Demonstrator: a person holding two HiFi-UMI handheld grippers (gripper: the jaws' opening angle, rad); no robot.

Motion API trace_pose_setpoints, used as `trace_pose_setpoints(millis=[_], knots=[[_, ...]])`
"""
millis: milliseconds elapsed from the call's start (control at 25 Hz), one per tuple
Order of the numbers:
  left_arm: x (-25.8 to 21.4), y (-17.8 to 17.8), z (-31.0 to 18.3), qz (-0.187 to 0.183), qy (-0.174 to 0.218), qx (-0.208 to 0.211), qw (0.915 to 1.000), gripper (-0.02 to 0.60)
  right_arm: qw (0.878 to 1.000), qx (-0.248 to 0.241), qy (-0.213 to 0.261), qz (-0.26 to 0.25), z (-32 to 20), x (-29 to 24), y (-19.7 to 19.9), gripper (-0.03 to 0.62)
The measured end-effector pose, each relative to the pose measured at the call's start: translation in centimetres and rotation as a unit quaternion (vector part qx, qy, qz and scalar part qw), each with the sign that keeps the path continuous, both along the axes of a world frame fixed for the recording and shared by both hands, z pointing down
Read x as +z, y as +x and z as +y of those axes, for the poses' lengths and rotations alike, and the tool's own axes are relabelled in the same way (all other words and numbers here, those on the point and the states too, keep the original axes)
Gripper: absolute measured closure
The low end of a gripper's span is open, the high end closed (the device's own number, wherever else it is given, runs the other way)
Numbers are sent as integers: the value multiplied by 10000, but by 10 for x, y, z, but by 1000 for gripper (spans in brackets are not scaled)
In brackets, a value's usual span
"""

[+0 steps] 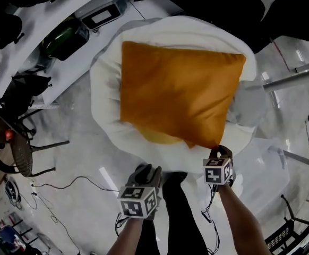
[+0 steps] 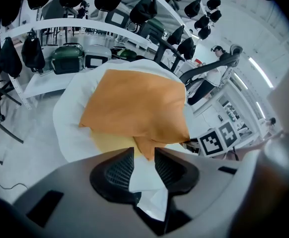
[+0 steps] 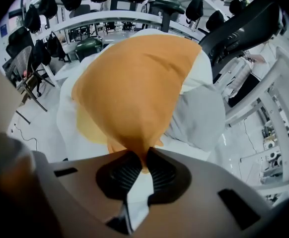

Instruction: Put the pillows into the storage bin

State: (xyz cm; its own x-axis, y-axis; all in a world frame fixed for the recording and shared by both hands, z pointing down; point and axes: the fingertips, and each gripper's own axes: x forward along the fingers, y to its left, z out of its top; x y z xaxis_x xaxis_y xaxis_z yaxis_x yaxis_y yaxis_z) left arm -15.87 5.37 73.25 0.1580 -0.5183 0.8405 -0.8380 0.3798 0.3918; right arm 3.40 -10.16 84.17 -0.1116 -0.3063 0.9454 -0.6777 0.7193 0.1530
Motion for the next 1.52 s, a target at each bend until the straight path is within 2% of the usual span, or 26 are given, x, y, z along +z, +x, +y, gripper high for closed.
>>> trace_pose_setpoints(millis=[240,480,680,840,1000,1240,1360,1520], knots=[[-21,9,3,8,59,163,9999,454,9968,536,-257,-537,22,-32,-8,562],[-46,2,12,-78,218,269,9994,455,9852,1184,-534,-1114,71,-67,-16,565],[-70,-1,20,-18,384,391,9985,457,9782,1282,-705,-1471,109,-106,-31,569],[-94,-1,26,123,567,690,9959,459,9674,1709,-508,-1799,126,-145,-29,569],[-124,-5,33,102,732,1041,9918,459,9538,2151,-288,-2079,143,-184,-29,571],[-169,-11,49,132,922,1519,9840,459,9463,2381,1,-2186,171,-234,-45,571],[-188,-15,53,158,1053,1683,9800,459,9351,2596,176,-2405,178,-266,-51,571],[-208,-14,57,168,1195,1857,9752,459,9069,3196,336,-2724,185,-303,-37,572]])
